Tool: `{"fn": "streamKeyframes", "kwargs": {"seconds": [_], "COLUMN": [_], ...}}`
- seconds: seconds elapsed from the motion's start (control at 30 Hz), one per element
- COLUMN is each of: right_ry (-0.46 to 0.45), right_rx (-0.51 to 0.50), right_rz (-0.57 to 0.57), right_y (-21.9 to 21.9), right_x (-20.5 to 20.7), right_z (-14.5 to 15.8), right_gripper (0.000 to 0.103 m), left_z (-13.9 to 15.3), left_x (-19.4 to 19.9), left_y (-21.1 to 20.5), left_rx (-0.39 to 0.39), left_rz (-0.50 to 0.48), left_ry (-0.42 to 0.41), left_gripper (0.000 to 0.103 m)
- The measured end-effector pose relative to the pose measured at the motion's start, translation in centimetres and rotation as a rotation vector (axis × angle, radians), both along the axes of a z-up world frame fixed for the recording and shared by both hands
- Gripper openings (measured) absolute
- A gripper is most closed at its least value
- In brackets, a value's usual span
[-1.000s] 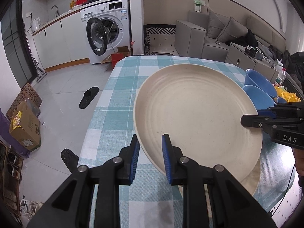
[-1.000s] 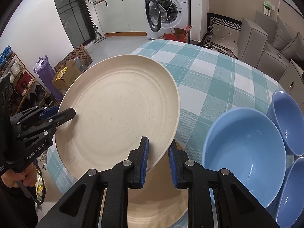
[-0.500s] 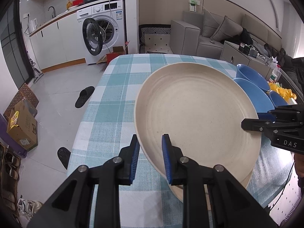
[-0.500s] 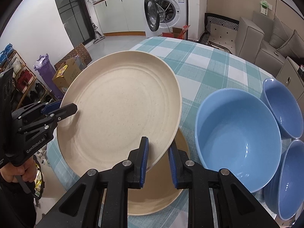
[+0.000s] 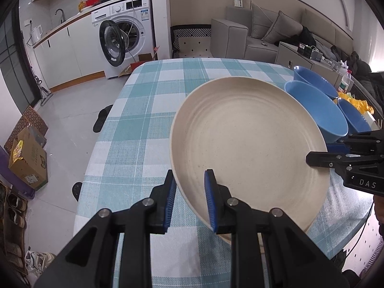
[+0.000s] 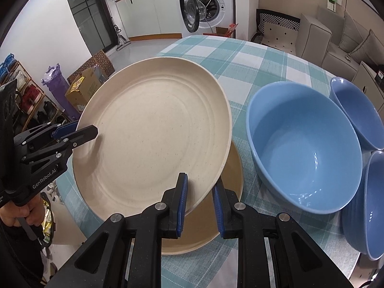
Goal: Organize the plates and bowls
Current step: 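Carry the cream plate with both grippers over the other cream plate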
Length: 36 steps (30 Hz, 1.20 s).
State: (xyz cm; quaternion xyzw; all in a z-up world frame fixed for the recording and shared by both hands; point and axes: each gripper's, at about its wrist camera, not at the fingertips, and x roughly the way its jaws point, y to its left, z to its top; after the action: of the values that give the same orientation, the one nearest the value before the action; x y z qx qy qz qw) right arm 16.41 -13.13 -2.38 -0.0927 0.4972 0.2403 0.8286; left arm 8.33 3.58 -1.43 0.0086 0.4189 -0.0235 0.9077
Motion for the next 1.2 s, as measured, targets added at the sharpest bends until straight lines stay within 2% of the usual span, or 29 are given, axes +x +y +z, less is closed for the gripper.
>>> {"fn": "streamKeyframes", "kwargs": {"seconds": [0.6, 1.2], "right_ry": [0.027, 0.003], "right_rx": [-0.025, -0.126], "right_rz": [-0.014, -0.012], "right_y": [-1.4, -1.0], "right_x": [-1.7, -2.1], "right_z": [-1.8, -2.7], "right_gripper": [0.021, 0.022], "left_z": [-1.8, -2.9], "left_x": [-0.5, -0.3], "left_y": [-1.5, -2.5], "left_rx": [0.015, 0.06], "left_rz": [-0.027, -0.055], "left_ry": [0.044, 0.075], "left_gripper": [0.022, 0.022]}}
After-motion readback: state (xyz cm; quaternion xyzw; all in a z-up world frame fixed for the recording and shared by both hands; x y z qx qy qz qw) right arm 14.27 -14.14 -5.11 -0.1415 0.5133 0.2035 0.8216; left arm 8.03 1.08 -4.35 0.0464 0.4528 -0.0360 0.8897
